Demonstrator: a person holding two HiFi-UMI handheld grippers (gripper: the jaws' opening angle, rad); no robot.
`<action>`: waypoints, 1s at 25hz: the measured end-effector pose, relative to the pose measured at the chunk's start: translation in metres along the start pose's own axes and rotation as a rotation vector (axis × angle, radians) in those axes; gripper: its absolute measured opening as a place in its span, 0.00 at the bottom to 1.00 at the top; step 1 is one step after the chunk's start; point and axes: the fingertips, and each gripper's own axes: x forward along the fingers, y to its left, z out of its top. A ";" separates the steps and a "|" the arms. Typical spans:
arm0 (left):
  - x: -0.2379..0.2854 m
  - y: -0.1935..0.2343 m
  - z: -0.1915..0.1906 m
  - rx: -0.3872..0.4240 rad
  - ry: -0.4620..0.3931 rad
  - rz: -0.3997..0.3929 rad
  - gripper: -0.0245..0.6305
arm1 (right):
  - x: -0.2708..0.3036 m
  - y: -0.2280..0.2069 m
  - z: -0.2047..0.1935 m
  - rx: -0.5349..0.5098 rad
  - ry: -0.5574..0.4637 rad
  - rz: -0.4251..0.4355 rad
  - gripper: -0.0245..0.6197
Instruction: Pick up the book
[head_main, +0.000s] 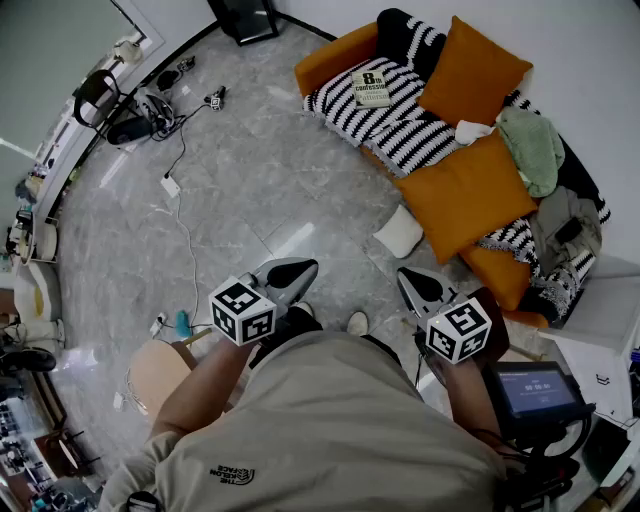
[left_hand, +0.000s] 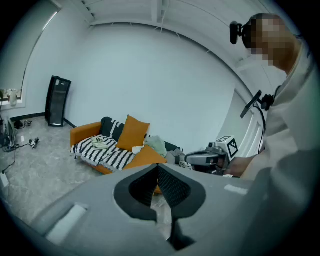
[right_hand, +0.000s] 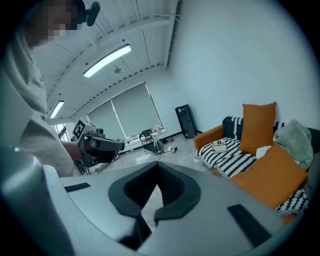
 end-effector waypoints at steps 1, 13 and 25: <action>0.001 0.005 0.003 0.001 -0.003 0.002 0.05 | 0.004 -0.003 0.003 -0.003 -0.001 -0.001 0.06; 0.038 0.109 0.049 -0.012 -0.015 -0.062 0.05 | 0.091 -0.051 0.036 0.019 0.035 -0.069 0.06; 0.068 0.304 0.148 0.040 0.034 -0.174 0.05 | 0.269 -0.104 0.142 0.088 0.027 -0.211 0.07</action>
